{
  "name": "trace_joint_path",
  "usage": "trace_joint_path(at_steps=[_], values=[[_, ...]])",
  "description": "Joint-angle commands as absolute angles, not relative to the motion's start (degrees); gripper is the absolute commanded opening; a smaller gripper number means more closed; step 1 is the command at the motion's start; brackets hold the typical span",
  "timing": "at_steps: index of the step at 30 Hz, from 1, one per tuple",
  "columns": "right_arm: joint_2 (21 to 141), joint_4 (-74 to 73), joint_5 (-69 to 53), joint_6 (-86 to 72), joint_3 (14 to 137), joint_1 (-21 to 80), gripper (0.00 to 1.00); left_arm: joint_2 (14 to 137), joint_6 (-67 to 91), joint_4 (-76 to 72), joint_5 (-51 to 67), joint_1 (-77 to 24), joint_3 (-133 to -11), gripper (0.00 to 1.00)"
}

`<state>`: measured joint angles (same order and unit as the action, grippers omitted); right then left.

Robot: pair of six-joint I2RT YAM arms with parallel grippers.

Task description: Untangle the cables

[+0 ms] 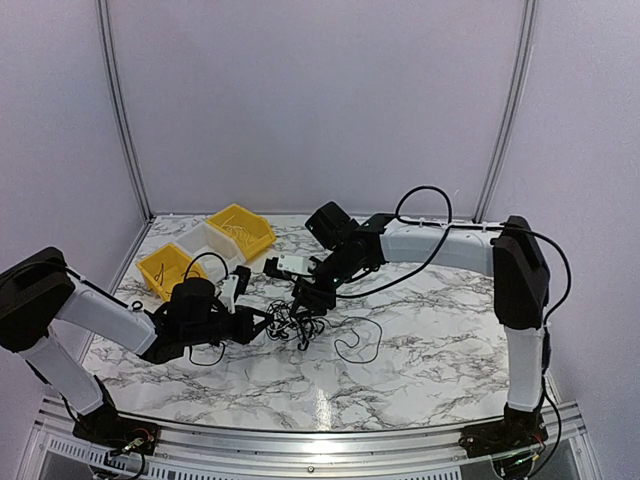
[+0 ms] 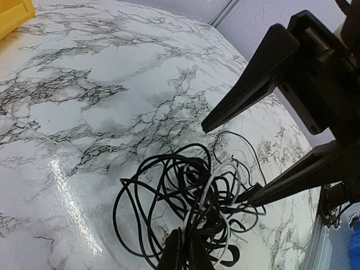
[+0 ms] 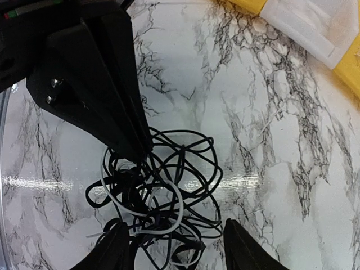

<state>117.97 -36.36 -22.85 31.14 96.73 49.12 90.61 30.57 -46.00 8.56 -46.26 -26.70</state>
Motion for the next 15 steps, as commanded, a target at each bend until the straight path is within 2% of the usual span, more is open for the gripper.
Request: trace_joint_path(at_steps=[1, 7, 12, 15], values=[[118.7, -37.4, -25.1, 29.3, 99.3, 49.7, 0.51, 89.2, 29.9, -50.3, 9.7, -46.8, -26.1, 0.0], [118.4, -36.6, -25.3, 28.4, 99.1, 49.7, 0.31, 90.4, 29.8, -51.0, 10.2, -46.8, -26.5, 0.0], [117.9, -36.8, -25.5, 28.0, 99.4, 49.7, 0.31, 91.3, 29.9, -51.1, 10.4, -46.9, -26.5, 0.0], [117.8, -36.7, -26.0, 27.3, 100.0, 49.7, 0.38, 91.2, 29.8, -51.5, 10.4, -47.0, -26.4, 0.0]])
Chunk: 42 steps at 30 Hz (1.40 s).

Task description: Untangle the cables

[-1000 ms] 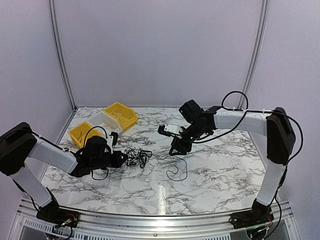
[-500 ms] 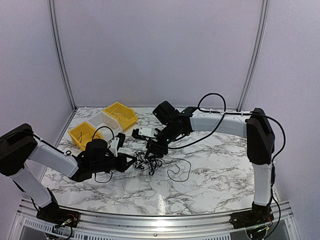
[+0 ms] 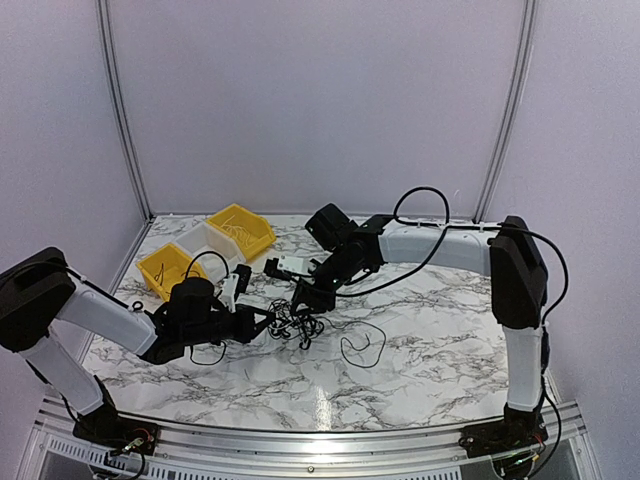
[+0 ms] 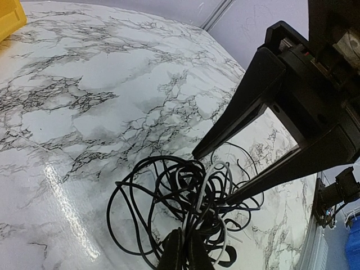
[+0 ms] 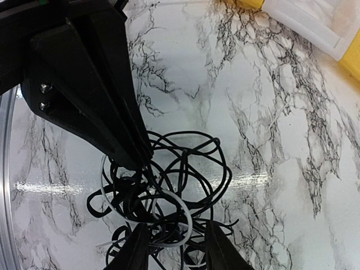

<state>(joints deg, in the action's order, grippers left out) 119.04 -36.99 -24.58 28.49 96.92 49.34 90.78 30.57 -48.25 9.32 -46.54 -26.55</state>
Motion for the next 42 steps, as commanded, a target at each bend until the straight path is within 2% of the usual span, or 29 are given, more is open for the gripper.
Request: trace_joint_path(at_steps=[1, 12, 14, 18, 28, 34, 40, 42], values=[[118.0, -36.9, -26.5, 27.1, 100.4, 49.7, 0.38, 91.2, 29.7, -51.5, 10.5, -47.1, -26.4, 0.0], [119.5, -39.8, -31.1, 26.7, 103.0, 49.7, 0.25, 91.5, 29.0, -51.5, 10.6, -47.1, -26.3, 0.0], [119.5, -39.9, -30.4, 26.7, 102.9, 49.6, 0.25, 91.3, 29.0, -51.5, 10.4, -47.1, -26.2, 0.0], [119.7, -39.4, -26.8, 26.1, 102.9, 49.4, 0.35, 90.8, 28.8, -51.5, 10.5, -47.2, -26.3, 0.0], [121.7, -40.0, -26.4, 24.7, 103.6, 48.4, 0.35, 90.6, 28.6, -51.5, 10.0, -47.1, -26.1, 0.0], [121.7, -40.2, -26.9, 24.6, 103.7, 48.2, 0.26, 91.1, 28.6, -51.6, 10.0, -47.1, -26.3, 0.0], [120.8, -40.2, -27.0, 24.4, 104.4, 47.8, 0.21, 92.2, 28.7, -51.7, 10.0, -47.2, -26.5, 0.0], [120.1, -40.6, -27.3, 24.3, 104.2, 47.7, 0.08, 92.4, 28.6, -51.7, 9.5, -47.1, -26.5, 0.0]])
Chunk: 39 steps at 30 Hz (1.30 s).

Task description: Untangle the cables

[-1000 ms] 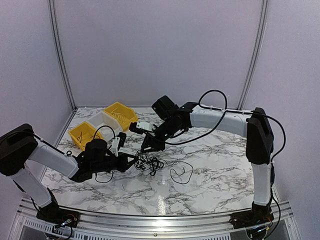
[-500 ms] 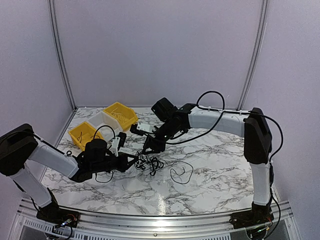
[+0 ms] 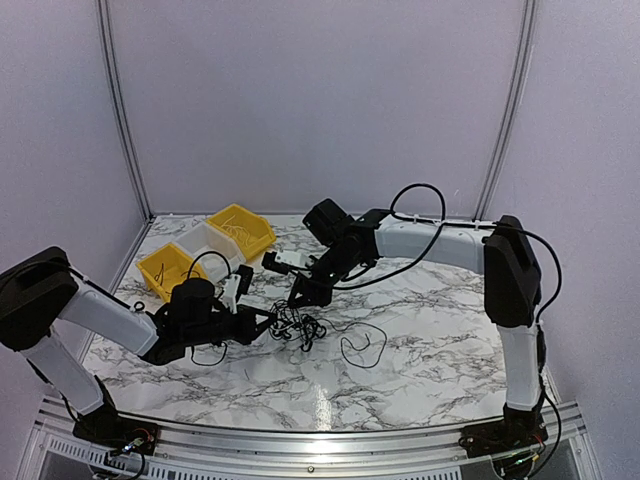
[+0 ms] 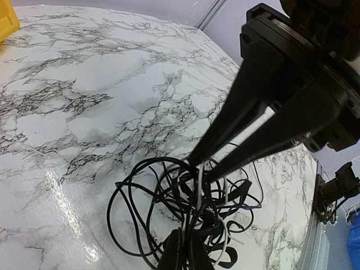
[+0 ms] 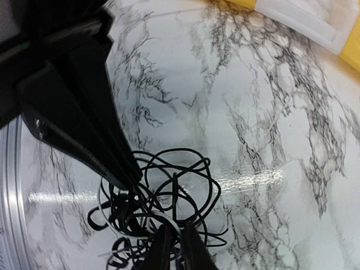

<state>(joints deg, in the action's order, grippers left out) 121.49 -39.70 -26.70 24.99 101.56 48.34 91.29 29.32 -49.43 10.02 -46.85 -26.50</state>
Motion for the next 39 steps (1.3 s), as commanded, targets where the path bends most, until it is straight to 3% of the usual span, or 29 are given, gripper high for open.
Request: trace_joint_path(at_steps=[1, 14, 32, 37, 39], values=[[119.7, -40.7, -27.5, 24.3, 104.1, 47.6, 0.02, 92.5, 28.6, -51.7, 9.2, -47.2, -26.5, 0.0], [114.1, -41.2, -26.5, 24.5, 102.3, 47.5, 0.0, 96.6, 28.5, -51.7, 6.1, -47.2, -26.8, 0.0], [100.9, -39.4, -23.9, 21.4, 116.5, 38.6, 0.0, 102.9, 27.4, -51.8, 5.8, -47.1, -25.8, 0.0], [96.7, -37.1, -28.5, 20.3, 117.6, 36.5, 0.0, 103.9, 29.2, -51.8, 5.1, -47.2, -25.8, 0.0], [96.6, -37.3, -31.5, 19.5, 116.0, 36.7, 0.0, 103.9, 30.1, -51.8, 5.8, -47.2, -26.3, 0.1]])
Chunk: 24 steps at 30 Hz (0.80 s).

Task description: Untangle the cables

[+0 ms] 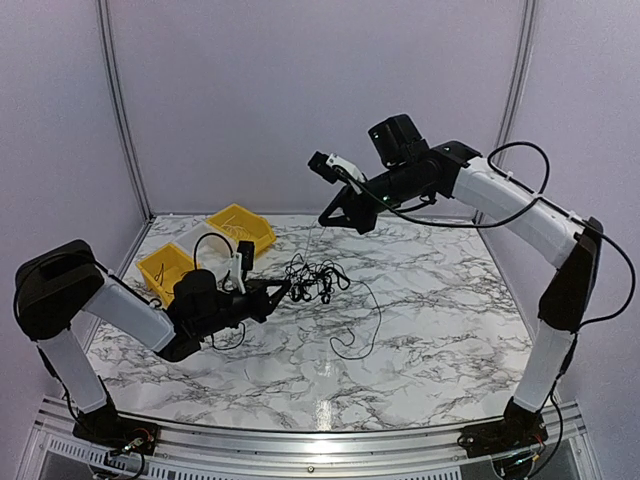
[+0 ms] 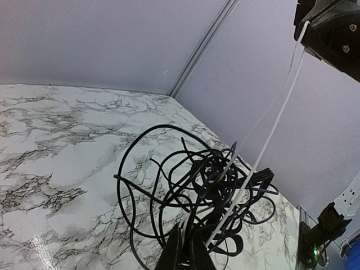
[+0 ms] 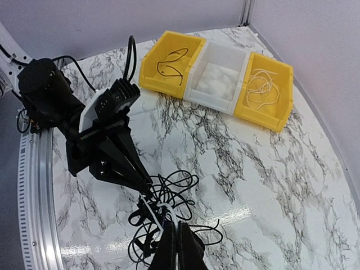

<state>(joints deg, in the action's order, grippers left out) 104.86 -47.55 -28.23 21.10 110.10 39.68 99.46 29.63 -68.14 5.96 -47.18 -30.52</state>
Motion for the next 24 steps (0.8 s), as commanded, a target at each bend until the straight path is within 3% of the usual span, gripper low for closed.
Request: trace_joint_path(at_steps=[1, 6, 9, 17, 24], values=[[96.6, -37.2, -32.7, 19.2, 114.6, 36.9, 0.0, 103.6, 30.6, -51.8, 5.8, -47.2, -26.4, 0.16], [97.0, -36.7, -35.6, 19.4, 107.0, 38.4, 0.0, 97.6, 30.4, -52.1, 4.8, -47.3, -25.3, 0.35], [97.2, -37.2, -35.6, 20.7, 104.5, 40.1, 0.0, 91.7, 28.5, -52.2, 3.9, -48.0, -23.9, 0.4], [98.9, -36.1, -34.4, 21.3, 98.3, 43.6, 0.0, 70.1, 21.0, -52.1, -6.0, -51.2, -19.1, 0.47], [104.6, -36.8, -36.5, 20.6, 96.4, 45.1, 0.0, 69.4, 21.0, -51.0, -2.0, -51.5, -19.0, 0.49]])
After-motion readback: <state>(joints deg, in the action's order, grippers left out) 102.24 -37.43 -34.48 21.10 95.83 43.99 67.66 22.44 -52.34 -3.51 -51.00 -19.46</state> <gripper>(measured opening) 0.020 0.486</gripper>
